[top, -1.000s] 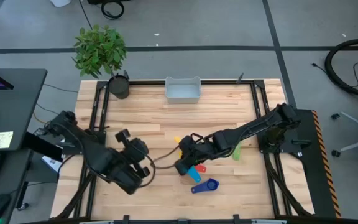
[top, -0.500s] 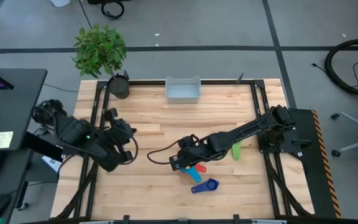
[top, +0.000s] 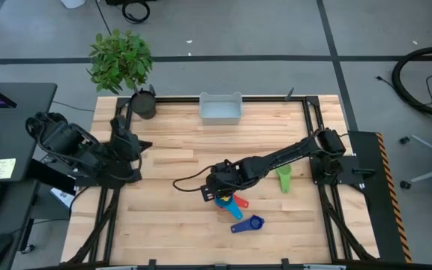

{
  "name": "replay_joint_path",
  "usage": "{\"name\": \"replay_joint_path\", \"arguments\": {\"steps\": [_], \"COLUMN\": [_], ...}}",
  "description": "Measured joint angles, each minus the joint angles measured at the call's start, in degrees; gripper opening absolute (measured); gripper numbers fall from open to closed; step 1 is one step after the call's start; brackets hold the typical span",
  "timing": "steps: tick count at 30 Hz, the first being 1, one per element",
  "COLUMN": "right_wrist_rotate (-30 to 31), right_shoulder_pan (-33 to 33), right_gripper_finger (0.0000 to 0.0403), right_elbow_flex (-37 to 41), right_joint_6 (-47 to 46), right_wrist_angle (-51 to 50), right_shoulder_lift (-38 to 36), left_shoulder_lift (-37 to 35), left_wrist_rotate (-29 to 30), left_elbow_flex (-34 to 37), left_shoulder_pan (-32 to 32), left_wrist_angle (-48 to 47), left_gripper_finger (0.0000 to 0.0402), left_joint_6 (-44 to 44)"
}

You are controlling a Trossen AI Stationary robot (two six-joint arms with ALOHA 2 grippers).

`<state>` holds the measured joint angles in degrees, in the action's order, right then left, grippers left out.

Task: Nest measuring cups in basket
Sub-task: Stack the yellow measuring cup on top of the light blue measuring cup

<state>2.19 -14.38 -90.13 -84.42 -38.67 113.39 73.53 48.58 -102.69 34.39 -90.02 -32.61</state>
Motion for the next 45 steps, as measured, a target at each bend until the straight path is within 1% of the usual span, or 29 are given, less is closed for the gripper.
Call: {"name": "replay_joint_path", "arguments": {"steps": [3, 7, 14, 18, 23, 31, 36, 42, 45], "right_wrist_rotate": [-0.46, -3.4, -3.99, -5.56, -6.37, -6.42, -5.0, -4.58, -5.61], "right_shoulder_pan": [-0.05, -0.03, -0.41, -0.34, -0.37, -0.36, -0.29, -0.21, 0.05], "right_gripper_finger": [0.0013, 0.0013, 0.0013, 0.0013, 0.0028, 0.0032, 0.0056, 0.0104, 0.0124], "right_elbow_flex": [-0.11, -0.11, -0.09, 0.55, 0.55, 0.55, 0.55, 0.55, 0.55], "right_joint_6": [-0.01, -0.34, 0.08, 0.78, 4.22, 9.95, 12.57, 16.22, 17.67], "right_wrist_angle": [-0.61, -0.6, -3.26, -3.72, -3.51, -2.43, -2.51, -2.66, -2.63], "right_shoulder_lift": [-0.03, -0.03, -0.03, 0.02, 0.02, 0.02, 0.02, 0.02, 0.02], "left_shoulder_lift": [-0.5, -0.66, -0.67, -0.67, -0.67, -0.67, -0.67, -0.67, -0.67], "left_wrist_rotate": [0.3, 0.29, 0.3, 0.29, 0.28, 0.28, -0.96, -2.0, -2.0], "left_elbow_flex": [0.0, 0.0, 0.0, 0.0, 0.0, 0.0, 0.0, 0.0, 0.0], "left_shoulder_pan": [-0.15, -0.15, -0.15, -0.15, -0.15, -0.15, -0.15, -0.15, -0.15], "left_wrist_angle": [-0.02, 0.01, 0.0, 0.0, 0.0, 0.0, 0.01, 0.0, 0.0], "left_gripper_finger": [0.0007, 0.0007, 0.0007, 0.0007, 0.0007, 0.0007, 0.0007, 0.0007, 0.0007], "left_joint_6": [0.29, 1.07, 2.24, 2.26, 2.26, 2.31, 2.41, 2.43, 2.41]}}
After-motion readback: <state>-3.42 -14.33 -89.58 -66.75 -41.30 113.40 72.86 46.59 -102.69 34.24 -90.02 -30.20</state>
